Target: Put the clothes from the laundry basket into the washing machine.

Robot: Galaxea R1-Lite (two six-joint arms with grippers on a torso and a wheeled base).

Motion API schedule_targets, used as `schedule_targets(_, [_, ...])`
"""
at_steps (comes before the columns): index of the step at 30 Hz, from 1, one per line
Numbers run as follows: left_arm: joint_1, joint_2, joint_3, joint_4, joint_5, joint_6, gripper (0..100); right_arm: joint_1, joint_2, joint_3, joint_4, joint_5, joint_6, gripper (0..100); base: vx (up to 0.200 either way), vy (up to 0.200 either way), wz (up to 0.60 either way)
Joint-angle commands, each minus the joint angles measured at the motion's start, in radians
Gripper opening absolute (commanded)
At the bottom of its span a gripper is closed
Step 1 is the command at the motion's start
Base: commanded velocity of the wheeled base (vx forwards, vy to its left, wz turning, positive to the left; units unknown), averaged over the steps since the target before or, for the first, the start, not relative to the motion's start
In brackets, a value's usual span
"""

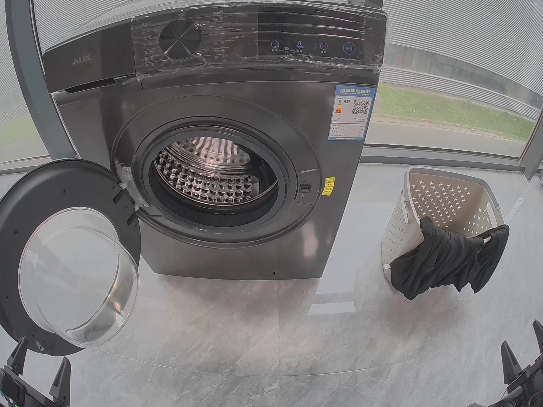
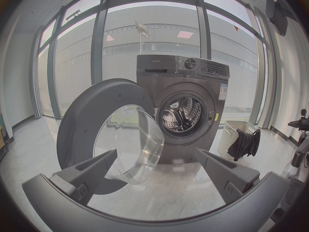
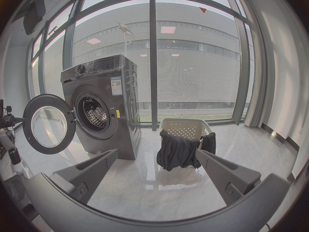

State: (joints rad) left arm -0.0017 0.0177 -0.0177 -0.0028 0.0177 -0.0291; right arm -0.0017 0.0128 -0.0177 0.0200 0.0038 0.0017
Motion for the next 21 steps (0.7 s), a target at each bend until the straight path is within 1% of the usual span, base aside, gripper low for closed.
schedule_targets(1, [0.000,-0.013,0.015,0.000,0.001,-0.002,100,0.000,-0.013,0.010,0.000,0.001,-0.002,100,0.000,-0.200,0.00])
schedule_targets(21, [0.000,-0.013,0.015,0.000,0.001,0.000,100,0.000,-0.013,0.008,0.001,0.002,-0.003,100,0.000,-0.200,0.00])
